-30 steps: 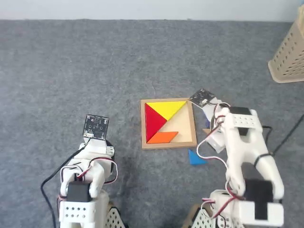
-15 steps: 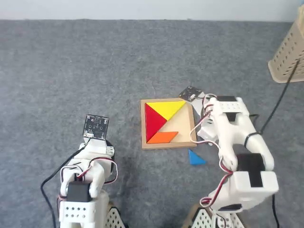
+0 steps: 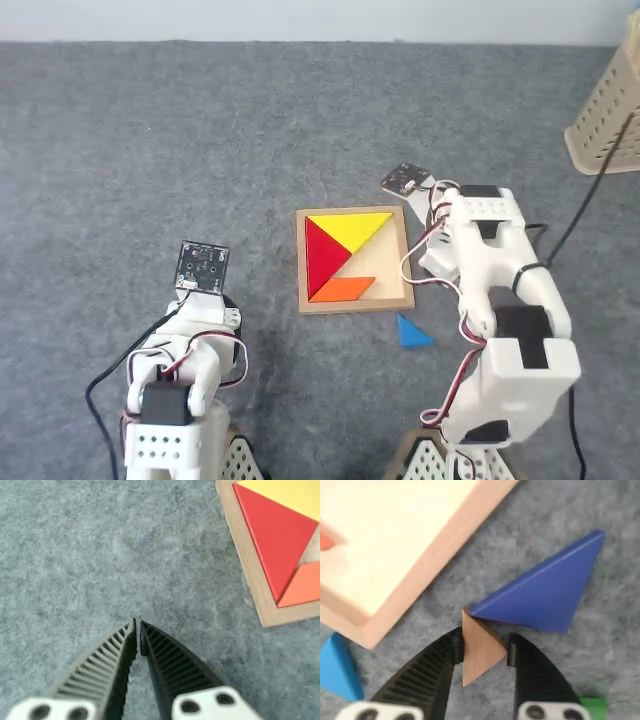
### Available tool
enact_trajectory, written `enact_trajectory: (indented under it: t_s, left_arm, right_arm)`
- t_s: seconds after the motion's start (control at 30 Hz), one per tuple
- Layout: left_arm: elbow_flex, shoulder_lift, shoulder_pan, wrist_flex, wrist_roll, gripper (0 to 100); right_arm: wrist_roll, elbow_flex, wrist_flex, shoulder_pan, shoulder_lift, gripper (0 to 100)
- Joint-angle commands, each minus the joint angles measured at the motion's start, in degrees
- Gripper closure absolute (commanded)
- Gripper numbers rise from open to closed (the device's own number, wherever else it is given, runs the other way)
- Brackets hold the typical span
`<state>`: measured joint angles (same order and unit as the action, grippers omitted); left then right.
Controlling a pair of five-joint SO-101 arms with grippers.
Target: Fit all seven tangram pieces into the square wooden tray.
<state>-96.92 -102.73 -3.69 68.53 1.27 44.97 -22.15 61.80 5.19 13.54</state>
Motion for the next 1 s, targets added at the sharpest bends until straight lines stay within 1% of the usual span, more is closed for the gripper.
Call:
enact_trajectory:
  t_s: [0.0, 0.1, 0.23, 0.43, 0.53, 0.67, 0.83, 0.97]
  left_arm:
    - [0.3, -0.2, -0.3, 0.3, -0.5, 99]
    - [0.3, -0.2, -0.3, 0.3, -0.5, 99]
    - [0.3, -0.2, -0.3, 0.3, -0.5, 99]
    - [0.3, -0.2, -0.3, 0.3, -0.5, 99]
    - [0.3, -0.2, -0.3, 0.3, -0.5, 99]
    - [0.3, -0.2, -0.3, 0.3, -0.5, 99]
    - [0.3, -0.2, -0.3, 0.3, -0.5, 99]
    - [0.3, -0.2, -0.3, 0.3, -0.5, 99]
  right_arm:
    - [0.5, 1.1, 0.1, 1.2, 0.8, 91.2]
    - [0.2, 0.9, 0.2, 0.7, 0.8, 91.5]
    - [-4.9, 1.1, 0.3, 0.1, 0.0, 91.5]
    - [-9.6, 1.0, 6.3, 0.5, -10.5, 91.5]
    - [-11.1, 0.9, 8.6, 3.1, -16.3, 91.5]
    - [-12.9, 1.0, 11.3, 9.4, -20.4, 91.5]
    - [-14.4, 1.8, 11.0, 16.4, -19.6, 91.2]
    - [-15.3, 6.9, 11.6, 20.0, -15.5, 91.5]
